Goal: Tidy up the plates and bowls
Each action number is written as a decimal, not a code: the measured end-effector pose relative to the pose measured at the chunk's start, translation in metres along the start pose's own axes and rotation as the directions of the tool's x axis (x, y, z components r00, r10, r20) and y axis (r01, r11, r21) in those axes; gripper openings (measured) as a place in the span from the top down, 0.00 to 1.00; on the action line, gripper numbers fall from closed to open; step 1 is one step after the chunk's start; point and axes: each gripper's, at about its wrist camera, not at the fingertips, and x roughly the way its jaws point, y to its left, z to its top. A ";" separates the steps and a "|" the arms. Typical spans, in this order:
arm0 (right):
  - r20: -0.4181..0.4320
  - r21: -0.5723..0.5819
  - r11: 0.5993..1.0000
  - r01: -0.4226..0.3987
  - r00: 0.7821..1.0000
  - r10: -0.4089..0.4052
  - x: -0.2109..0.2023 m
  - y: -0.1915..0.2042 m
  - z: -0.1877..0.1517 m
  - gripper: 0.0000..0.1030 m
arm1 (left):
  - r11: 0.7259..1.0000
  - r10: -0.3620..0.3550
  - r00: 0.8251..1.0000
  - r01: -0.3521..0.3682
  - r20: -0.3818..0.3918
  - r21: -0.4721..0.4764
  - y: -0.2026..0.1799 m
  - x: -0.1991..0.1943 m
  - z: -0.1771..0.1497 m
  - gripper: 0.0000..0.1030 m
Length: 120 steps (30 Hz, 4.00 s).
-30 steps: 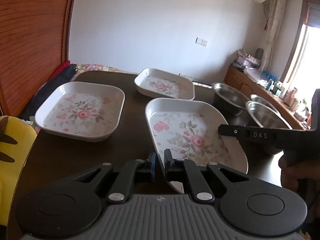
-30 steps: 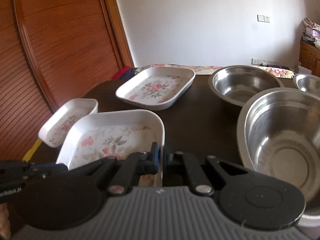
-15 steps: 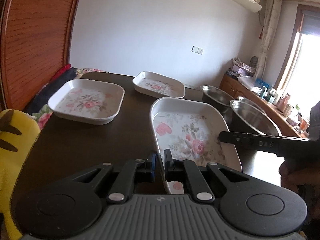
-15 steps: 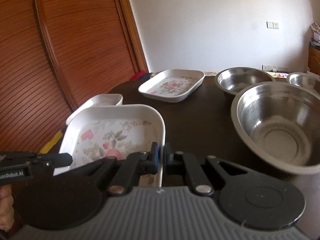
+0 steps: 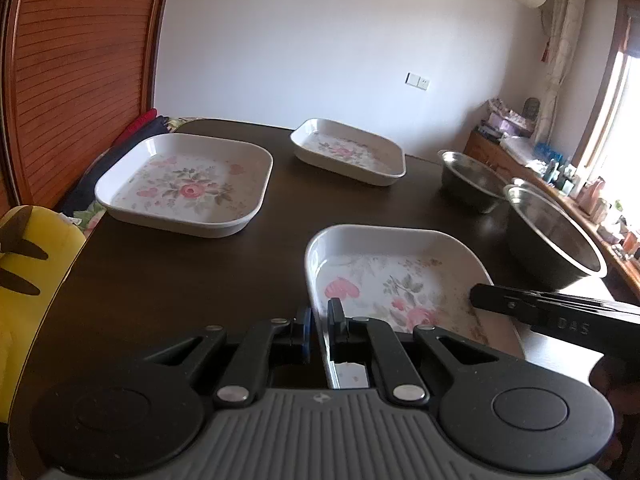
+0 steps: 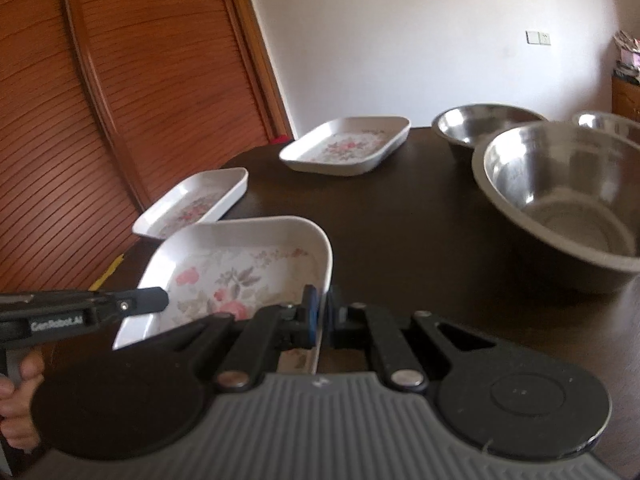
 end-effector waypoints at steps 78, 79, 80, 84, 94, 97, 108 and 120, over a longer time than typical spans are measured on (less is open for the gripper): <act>0.247 -0.195 0.979 0.068 0.969 -0.018 -0.061 0.033 0.035 0.00 | 0.972 0.122 0.960 -0.166 0.251 0.164 0.001 -0.060 0.058 0.00; 0.239 -0.198 0.979 0.056 0.971 -0.007 -0.057 0.036 0.039 0.00 | 0.973 0.122 0.960 -0.166 0.252 0.160 0.004 -0.059 0.060 0.00; 0.231 -0.203 0.978 0.046 0.973 0.002 -0.053 0.038 0.042 0.00 | 0.974 0.121 0.961 -0.163 0.248 0.158 0.008 -0.057 0.064 0.00; 0.178 -0.210 0.978 0.005 0.983 0.033 -0.034 0.048 0.054 0.00 | 0.975 0.117 0.968 -0.155 0.220 0.161 0.024 -0.046 0.078 0.00; 0.009 -0.151 0.981 -0.123 0.992 0.126 0.040 0.071 0.085 0.06 | 0.965 0.124 0.987 -0.145 0.106 0.218 0.075 0.004 0.115 0.05; -0.042 -0.151 0.980 -0.133 0.991 0.128 0.063 0.080 0.090 0.19 | 0.967 0.120 0.991 -0.130 0.061 0.219 0.091 0.022 0.122 0.11; -0.209 -0.086 0.980 -0.181 0.965 0.160 0.126 0.093 0.105 0.37 | 0.978 0.122 0.991 -0.110 -0.054 0.176 0.143 0.079 0.138 0.18; -0.291 -0.017 0.975 -0.222 0.934 0.208 0.154 0.093 0.100 0.46 | 0.992 0.081 0.991 -0.070 -0.109 0.101 0.163 0.094 0.131 0.38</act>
